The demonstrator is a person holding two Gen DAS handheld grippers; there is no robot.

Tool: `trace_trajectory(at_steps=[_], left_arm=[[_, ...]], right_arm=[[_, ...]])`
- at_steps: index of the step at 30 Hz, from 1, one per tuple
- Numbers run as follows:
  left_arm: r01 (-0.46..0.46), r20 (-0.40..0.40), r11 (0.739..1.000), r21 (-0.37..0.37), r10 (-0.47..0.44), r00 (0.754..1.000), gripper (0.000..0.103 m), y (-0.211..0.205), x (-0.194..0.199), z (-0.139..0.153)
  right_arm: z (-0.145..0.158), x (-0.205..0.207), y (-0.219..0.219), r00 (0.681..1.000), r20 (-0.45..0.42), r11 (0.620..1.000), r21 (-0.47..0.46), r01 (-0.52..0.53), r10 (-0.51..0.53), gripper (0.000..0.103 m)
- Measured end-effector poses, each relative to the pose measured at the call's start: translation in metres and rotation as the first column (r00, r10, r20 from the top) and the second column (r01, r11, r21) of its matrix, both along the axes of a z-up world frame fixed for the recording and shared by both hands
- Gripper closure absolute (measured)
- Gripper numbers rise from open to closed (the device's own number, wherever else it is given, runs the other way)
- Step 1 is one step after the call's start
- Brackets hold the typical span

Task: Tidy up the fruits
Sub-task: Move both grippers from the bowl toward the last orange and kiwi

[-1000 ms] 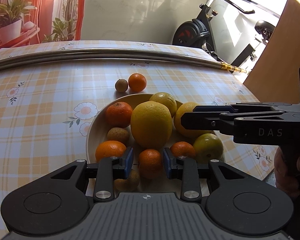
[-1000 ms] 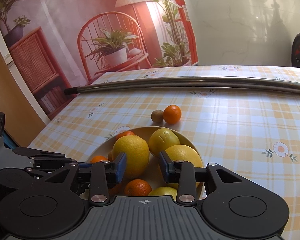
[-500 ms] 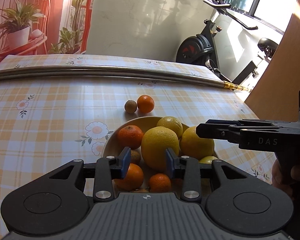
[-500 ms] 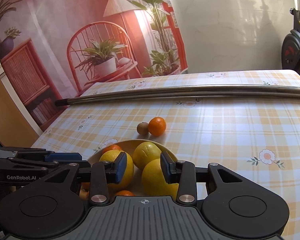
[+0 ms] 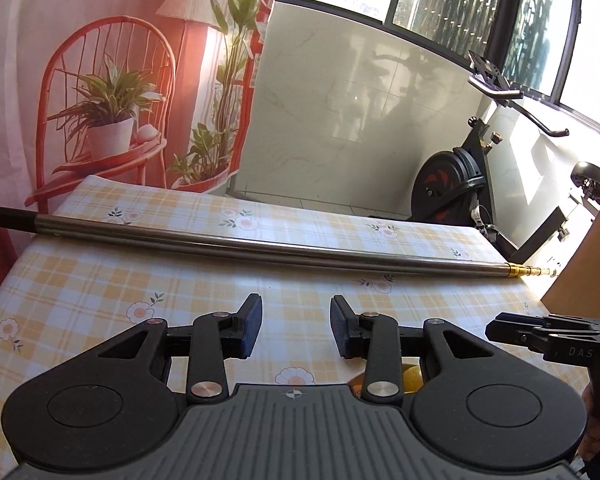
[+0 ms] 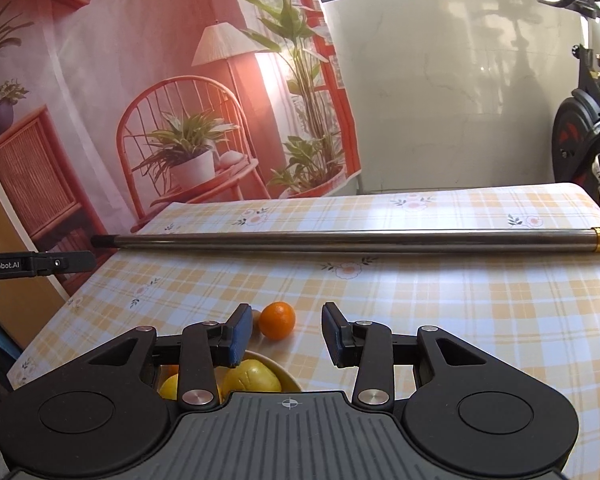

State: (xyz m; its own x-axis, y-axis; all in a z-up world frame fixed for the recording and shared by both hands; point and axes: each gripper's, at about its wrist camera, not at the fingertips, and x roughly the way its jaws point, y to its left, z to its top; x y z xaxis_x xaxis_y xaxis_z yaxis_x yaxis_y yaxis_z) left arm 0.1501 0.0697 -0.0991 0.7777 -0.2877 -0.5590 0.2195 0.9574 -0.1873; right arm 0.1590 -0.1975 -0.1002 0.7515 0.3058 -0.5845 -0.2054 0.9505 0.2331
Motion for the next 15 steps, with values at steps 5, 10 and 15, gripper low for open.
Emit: trace_trajectory(at_steps=[5,10,15], left_arm=[[-0.098,0.054,0.994,0.047,0.096,0.994,0.064,0.011,0.004,0.015],[-0.184,0.057,0.983,0.001,0.183,0.981,0.064,0.026,0.017,0.024],[-0.196,0.02,0.981,-0.005,0.196,0.98,0.064,0.027,0.029,0.016]], right_arm=[[-0.001,0.019,0.005,0.999,0.01,0.998,-0.053,-0.036,0.037,0.066],[-0.011,0.047,0.019,0.996,-0.03,0.99,-0.114,-0.086,0.083,0.062],[-0.027,0.072,0.038,0.984,-0.114,0.976,-0.153,-0.156,0.14,0.061]])
